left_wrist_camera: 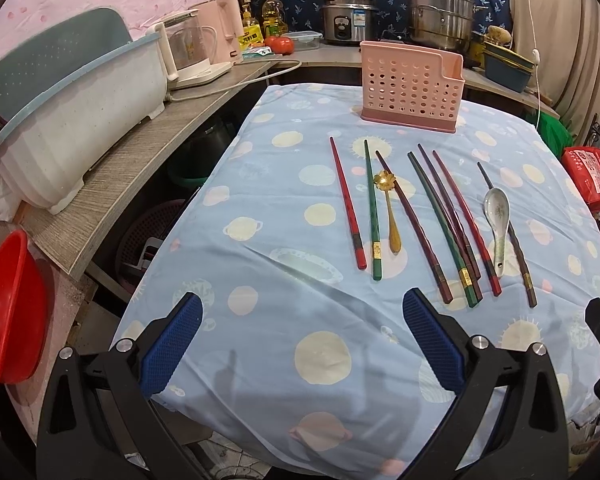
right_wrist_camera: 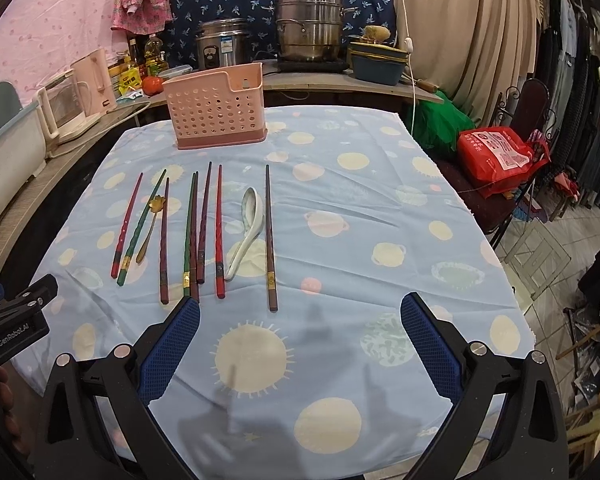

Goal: Organize utensils

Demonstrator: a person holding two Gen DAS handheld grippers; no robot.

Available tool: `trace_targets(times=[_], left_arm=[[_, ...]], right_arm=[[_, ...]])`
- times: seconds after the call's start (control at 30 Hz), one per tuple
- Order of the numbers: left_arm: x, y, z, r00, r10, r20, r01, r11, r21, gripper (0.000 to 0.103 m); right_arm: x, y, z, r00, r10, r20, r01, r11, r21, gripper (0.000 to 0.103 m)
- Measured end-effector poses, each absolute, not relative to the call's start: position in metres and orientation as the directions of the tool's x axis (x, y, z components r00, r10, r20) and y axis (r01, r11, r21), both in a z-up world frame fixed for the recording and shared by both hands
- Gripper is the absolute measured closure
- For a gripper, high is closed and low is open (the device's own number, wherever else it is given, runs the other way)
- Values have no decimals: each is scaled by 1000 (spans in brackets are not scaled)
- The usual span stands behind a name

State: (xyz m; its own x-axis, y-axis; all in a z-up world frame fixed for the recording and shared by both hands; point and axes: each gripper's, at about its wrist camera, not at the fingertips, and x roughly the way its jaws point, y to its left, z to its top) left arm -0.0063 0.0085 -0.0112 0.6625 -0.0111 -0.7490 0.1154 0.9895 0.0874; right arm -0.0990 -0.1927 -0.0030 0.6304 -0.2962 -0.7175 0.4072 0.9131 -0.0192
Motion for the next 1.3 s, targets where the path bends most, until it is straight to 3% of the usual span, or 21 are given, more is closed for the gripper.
trace_targets(times=[0.8, 0.93, 1.03, 1.3], left_arm=[[62, 13, -55, 589, -6, -808, 83, 995, 53, 8], [74, 5, -62, 578, -26, -816, 102, 994, 40, 13], [83, -2, -67, 564, -48, -824, 120, 992, 25, 21], [97, -8, -73, 552, -61, -832, 127, 992, 11, 26]], right_arm=[[-52, -228, -43, 567, -277, -776, 425, 905, -13, 7], [-41, -229, -52, 560, -262, -786, 416, 909, -7, 17], [-31, -229, -59, 555, -234, -798, 400, 916, 9, 32], [-13, -222, -77, 525, -186, -831, 363, 932, 20, 57]])
